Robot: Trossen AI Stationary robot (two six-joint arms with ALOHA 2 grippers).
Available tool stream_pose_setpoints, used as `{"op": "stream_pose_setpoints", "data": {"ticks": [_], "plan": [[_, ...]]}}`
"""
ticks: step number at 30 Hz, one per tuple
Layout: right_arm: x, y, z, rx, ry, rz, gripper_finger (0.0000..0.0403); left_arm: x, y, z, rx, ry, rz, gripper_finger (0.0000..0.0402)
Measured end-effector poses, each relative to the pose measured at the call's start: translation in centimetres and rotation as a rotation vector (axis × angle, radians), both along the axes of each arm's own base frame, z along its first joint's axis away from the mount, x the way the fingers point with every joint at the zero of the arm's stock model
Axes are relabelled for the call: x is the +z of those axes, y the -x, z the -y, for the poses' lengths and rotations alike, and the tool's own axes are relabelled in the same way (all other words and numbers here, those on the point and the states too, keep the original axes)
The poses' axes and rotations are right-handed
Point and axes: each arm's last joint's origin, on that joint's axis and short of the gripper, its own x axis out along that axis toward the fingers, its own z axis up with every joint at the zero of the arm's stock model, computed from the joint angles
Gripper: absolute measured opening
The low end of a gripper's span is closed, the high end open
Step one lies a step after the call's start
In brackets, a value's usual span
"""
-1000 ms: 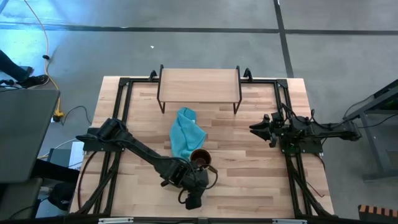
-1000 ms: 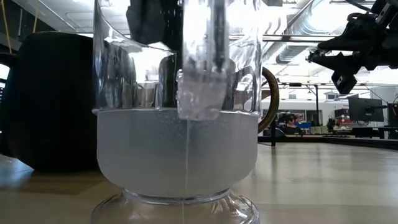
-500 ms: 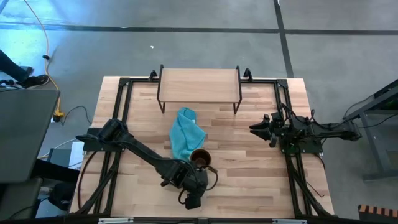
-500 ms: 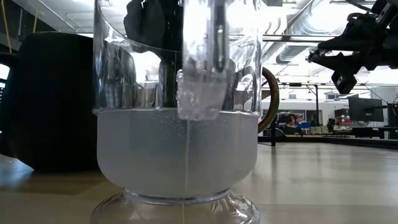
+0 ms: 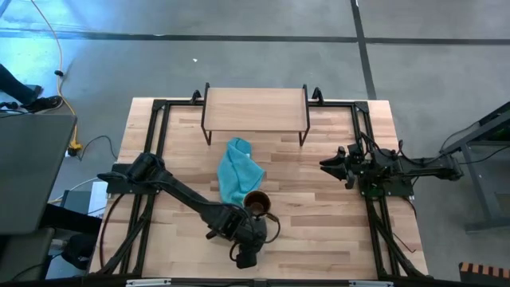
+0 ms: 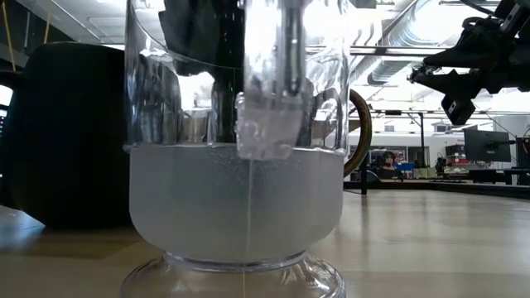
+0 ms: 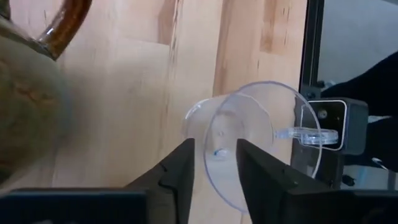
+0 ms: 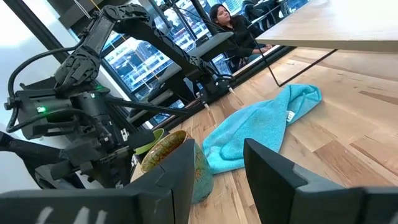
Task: Stack small to large cups/mugs on shelf
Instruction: Put the transparent mug on the shelf
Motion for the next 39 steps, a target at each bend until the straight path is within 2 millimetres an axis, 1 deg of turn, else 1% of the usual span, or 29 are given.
{"op": "stream_pose_setpoints", "data": {"ticks": [8, 13, 15, 18, 22, 32, 36, 39], "plan": [[0.0, 0.0, 0.0, 0.000, 0.000, 0.000, 0.0128, 0.0, 0.0, -0.1, -0.001, -0.027, 0.010, 0.0058], [0.0, 0.0, 0.0, -0.001, 0.000, 0.000, 0.0128, 0.0, -0.1, -0.2, 0.020, -0.055, 0.022, 0.0014], [0.0, 0.0, 0.0, 0.000, 0.000, 0.000, 0.0128, 0.0, -0.1, -0.2, 0.030, -0.053, 0.022, 0.0004], [0.0, 0.0, 0.0, 0.001, 0.000, 0.000, 0.0128, 0.0, -0.1, -0.2, 0.040, -0.048, 0.020, 0.0009], [0.0, 0.0, 0.0, 0.004, 0.000, -0.002, 0.0128, 0.0, -0.1, -0.2, 0.058, -0.040, 0.018, 0.0002], [0.0, 0.0, -0.1, 0.023, 0.000, -0.004, 0.0128, 0.0, 0.0, -0.1, 0.080, 0.006, 0.000, 0.0001], [-0.1, 0.0, -0.1, 0.043, -0.010, -0.005, 0.0128, 0.4, 0.0, -0.1, 0.086, 0.010, 0.005, 0.0001], [-0.1, 0.0, -0.1, 0.045, -0.011, -0.005, 0.0128, 1.2, 0.0, -0.2, 0.088, -0.014, -0.003, 0.0000]]}}
